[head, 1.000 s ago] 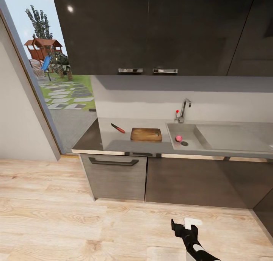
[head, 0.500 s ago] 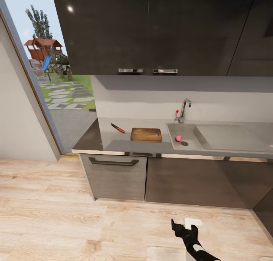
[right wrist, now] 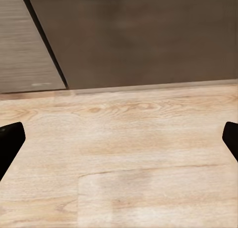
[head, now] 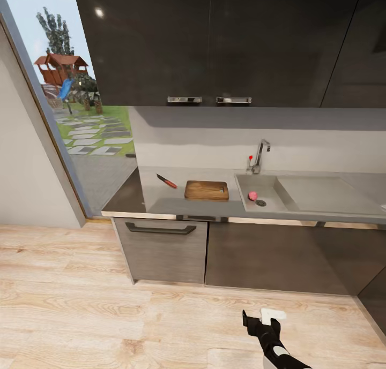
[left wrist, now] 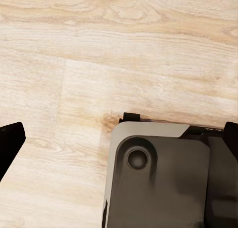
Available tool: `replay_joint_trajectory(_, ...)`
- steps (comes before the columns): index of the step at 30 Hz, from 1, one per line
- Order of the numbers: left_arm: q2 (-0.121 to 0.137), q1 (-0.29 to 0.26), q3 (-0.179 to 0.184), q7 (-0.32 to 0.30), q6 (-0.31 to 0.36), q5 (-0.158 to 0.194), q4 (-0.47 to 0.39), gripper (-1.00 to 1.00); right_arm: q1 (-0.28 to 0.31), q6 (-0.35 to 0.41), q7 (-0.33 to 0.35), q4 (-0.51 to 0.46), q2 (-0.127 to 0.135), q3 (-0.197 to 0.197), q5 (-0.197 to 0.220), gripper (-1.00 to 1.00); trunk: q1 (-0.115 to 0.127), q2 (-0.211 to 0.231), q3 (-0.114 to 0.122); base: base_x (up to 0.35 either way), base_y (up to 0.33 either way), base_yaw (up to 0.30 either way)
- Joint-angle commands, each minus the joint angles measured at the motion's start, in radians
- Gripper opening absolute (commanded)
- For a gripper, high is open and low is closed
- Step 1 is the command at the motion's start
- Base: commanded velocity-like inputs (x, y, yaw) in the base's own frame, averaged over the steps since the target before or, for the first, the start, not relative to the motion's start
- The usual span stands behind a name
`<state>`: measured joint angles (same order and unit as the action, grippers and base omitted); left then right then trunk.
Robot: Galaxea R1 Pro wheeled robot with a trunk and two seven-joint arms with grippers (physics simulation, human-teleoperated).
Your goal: In the kitchen, take the Vidalia onion out of the sink, dice it on the chopping board with the paring knife, put the diced onion into the bowl on the countertop, then place both the paring knife and the chopping board into the sink.
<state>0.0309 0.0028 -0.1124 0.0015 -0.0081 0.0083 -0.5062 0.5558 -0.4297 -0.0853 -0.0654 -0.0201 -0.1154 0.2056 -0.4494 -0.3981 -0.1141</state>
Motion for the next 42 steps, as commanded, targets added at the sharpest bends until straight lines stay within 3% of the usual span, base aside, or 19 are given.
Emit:
replay_joint_trajectory(1,0.000,0.000,-0.001,0.000,-0.001,0.001,-0.002,1.00,0.001,-0.003,-0.004,0.001,0.000,-0.009,0.008,1.00,-0.001,-0.002,-0.002,0.000,0.000,0.000)
replay_joint_trajectory(18,0.002,0.000,-0.004,0.001,0.000,0.001,-0.006,1.00,0.001,-0.003,-0.006,-0.010,0.010,-0.007,0.006,1.00,-0.001,-0.002,-0.002,0.000,0.000,0.000)
replay_joint_trajectory(22,0.003,0.000,-0.004,0.001,0.000,0.001,-0.008,1.00,0.001,0.003,-0.006,-0.036,0.047,-0.003,0.006,1.00,-0.001,-0.002,-0.002,0.000,0.000,0.000)
replay_joint_trajectory(27,0.004,0.000,-0.005,0.002,0.001,0.001,-0.009,1.00,0.001,0.046,-0.009,-0.185,0.079,-0.002,0.006,1.00,-0.001,-0.002,-0.002,0.000,0.000,0.000)
replay_joint_trajectory(33,0.004,0.000,-0.005,0.002,0.001,0.001,-0.008,1.00,0.001,0.191,-0.008,-0.377,0.085,-0.004,0.005,1.00,-0.001,-0.002,-0.002,0.000,0.000,0.000)
replay_joint_trajectory(37,0.004,0.000,-0.005,0.002,0.001,0.001,-0.007,1.00,0.001,0.306,-0.010,-0.557,0.085,-0.004,0.005,1.00,-0.001,-0.002,-0.002,0.000,0.000,0.000)
replay_joint_trajectory(42,0.004,0.000,-0.005,0.002,0.001,0.001,-0.005,1.00,0.001,0.363,-0.018,-0.778,0.086,-0.008,-0.001,1.00,-0.001,-0.002,-0.002,0.000,0.000,0.000)
